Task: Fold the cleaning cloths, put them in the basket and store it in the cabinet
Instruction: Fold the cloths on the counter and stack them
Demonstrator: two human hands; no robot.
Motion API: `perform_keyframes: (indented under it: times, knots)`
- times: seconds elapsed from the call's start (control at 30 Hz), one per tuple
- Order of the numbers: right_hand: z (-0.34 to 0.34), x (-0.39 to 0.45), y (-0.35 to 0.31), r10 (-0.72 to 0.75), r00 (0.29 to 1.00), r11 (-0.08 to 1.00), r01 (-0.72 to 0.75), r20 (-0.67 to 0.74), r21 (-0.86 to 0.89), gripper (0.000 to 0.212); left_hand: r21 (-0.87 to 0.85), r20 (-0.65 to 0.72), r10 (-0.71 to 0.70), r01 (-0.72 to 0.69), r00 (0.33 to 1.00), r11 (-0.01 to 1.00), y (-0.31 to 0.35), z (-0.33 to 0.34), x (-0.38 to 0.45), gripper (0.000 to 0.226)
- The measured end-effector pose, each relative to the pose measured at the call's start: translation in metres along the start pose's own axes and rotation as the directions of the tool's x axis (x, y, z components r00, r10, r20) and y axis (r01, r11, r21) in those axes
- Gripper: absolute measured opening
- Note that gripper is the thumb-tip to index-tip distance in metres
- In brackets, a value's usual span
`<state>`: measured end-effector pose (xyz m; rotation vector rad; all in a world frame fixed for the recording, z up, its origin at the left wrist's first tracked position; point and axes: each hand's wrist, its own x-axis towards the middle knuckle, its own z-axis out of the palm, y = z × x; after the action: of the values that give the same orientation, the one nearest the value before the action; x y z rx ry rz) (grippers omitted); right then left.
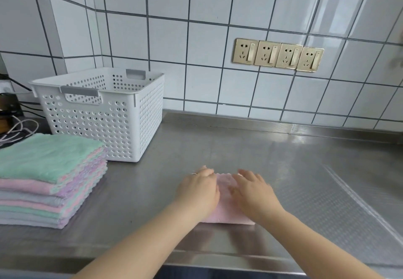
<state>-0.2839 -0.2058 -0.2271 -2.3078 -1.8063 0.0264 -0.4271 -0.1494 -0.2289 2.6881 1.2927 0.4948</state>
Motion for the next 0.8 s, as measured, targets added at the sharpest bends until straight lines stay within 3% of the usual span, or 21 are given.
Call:
perform_keyframes:
  times: [0.13, 0.3, 0.53, 0.7, 0.8]
  knots:
    - [0.022, 0.009, -0.017, -0.091, 0.989, 0.995, 0.095, 0.118, -0.028, 0.043, 0.056, 0.173, -0.075, 0.066, 0.982, 0.996, -0.004, 0.026, 0.002, 0.055]
    - [0.03, 0.007, 0.003, 0.016, 0.977, 1.0, -0.014, 0.214, -0.014, 0.06, 0.064, 0.281, -0.149, 0.136, 0.948, 0.989, -0.023, 0.023, -0.004, 0.068]
    - [0.022, 0.002, 0.004, 0.063, 0.971, 0.997, -0.054, 0.231, -0.047, 0.065, 0.082, 0.277, -0.171, 0.154, 0.945, 0.985, -0.026, 0.017, -0.004, 0.074]
    - [0.001, -0.013, 0.015, 0.091, 0.976, 0.995, -0.079, 0.2, -0.068, 0.064, 0.061, 0.209, -0.166, 0.156, 0.964, 0.986, -0.037, 0.01, -0.02, 0.062]
    - [-0.003, -0.022, 0.014, 0.058, 0.978, 0.992, -0.079, 0.198, 0.103, 0.048, -0.043, 0.175, -0.123, 0.133, 0.977, 0.99, -0.037, 0.01, -0.027, 0.045]
